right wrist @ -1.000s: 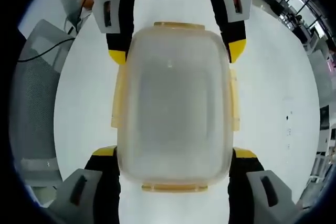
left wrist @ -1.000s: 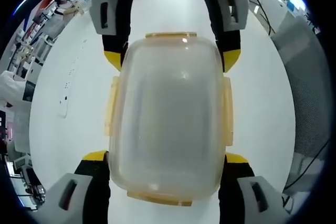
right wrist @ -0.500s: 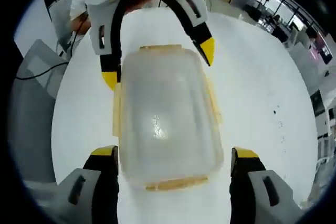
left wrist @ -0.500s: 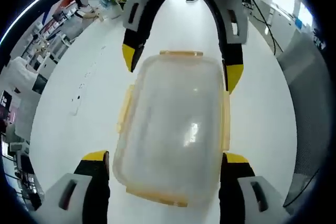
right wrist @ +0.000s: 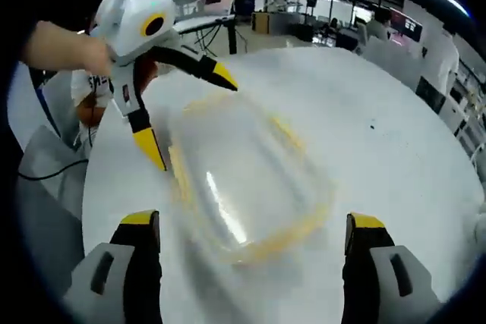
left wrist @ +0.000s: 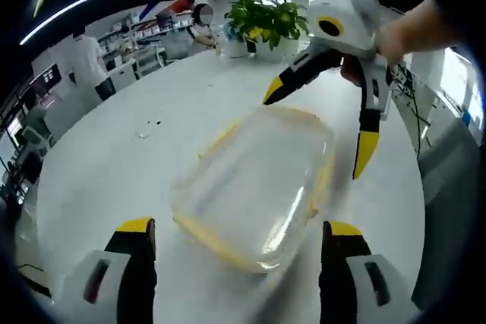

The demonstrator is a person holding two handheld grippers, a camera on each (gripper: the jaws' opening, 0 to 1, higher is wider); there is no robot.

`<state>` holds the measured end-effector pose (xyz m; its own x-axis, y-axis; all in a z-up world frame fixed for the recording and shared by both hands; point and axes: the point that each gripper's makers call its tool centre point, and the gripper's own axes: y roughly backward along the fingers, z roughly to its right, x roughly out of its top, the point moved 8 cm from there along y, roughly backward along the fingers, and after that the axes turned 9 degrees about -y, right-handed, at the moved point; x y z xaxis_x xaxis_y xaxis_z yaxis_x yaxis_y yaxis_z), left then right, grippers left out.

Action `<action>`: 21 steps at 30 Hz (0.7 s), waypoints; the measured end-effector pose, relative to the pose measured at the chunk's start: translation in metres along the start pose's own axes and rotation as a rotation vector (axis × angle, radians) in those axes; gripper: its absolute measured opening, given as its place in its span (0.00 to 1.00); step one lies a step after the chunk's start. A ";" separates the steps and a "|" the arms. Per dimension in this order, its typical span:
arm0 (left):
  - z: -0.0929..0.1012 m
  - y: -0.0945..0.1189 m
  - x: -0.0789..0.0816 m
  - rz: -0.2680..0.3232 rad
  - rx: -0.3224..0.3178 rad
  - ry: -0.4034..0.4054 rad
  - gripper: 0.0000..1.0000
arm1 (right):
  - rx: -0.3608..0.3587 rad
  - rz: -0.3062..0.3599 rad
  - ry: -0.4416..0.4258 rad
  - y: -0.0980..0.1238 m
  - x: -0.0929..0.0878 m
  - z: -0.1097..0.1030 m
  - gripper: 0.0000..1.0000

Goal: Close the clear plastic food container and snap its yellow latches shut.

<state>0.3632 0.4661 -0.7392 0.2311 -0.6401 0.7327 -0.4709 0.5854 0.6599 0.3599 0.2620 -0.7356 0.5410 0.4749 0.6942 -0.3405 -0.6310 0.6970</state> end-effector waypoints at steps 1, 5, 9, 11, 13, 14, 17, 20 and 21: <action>0.002 0.002 0.000 0.017 0.000 0.023 0.85 | 0.000 0.021 -0.019 0.001 -0.001 -0.002 1.00; 0.009 0.009 -0.002 0.079 0.040 0.072 0.85 | -0.005 0.078 -0.074 0.002 -0.008 -0.013 1.00; 0.013 0.013 -0.005 0.133 0.071 0.147 0.86 | -0.030 0.148 -0.169 0.001 -0.013 -0.019 1.00; 0.014 0.015 -0.006 0.141 0.084 0.166 0.87 | -0.038 0.156 -0.160 0.001 -0.017 -0.023 1.00; 0.017 0.015 -0.011 0.152 0.079 0.190 0.87 | -0.052 0.162 -0.156 0.001 -0.020 -0.027 1.00; 0.017 0.015 -0.012 0.149 0.077 0.198 0.87 | -0.052 0.161 -0.161 0.001 -0.022 -0.029 1.00; 0.021 0.016 -0.016 0.150 0.074 0.224 0.85 | -0.051 0.167 -0.167 0.005 -0.025 -0.032 1.00; 0.023 0.019 -0.017 0.162 0.081 0.243 0.85 | -0.055 0.176 -0.185 0.006 -0.029 -0.032 1.00; 0.025 0.020 -0.017 0.173 0.083 0.250 0.85 | -0.060 0.182 -0.199 0.007 -0.031 -0.032 1.00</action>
<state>0.3291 0.4764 -0.7431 0.3390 -0.3858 0.8580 -0.5873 0.6257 0.5134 0.3165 0.2622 -0.7466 0.6049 0.2239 0.7642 -0.4878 -0.6543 0.5779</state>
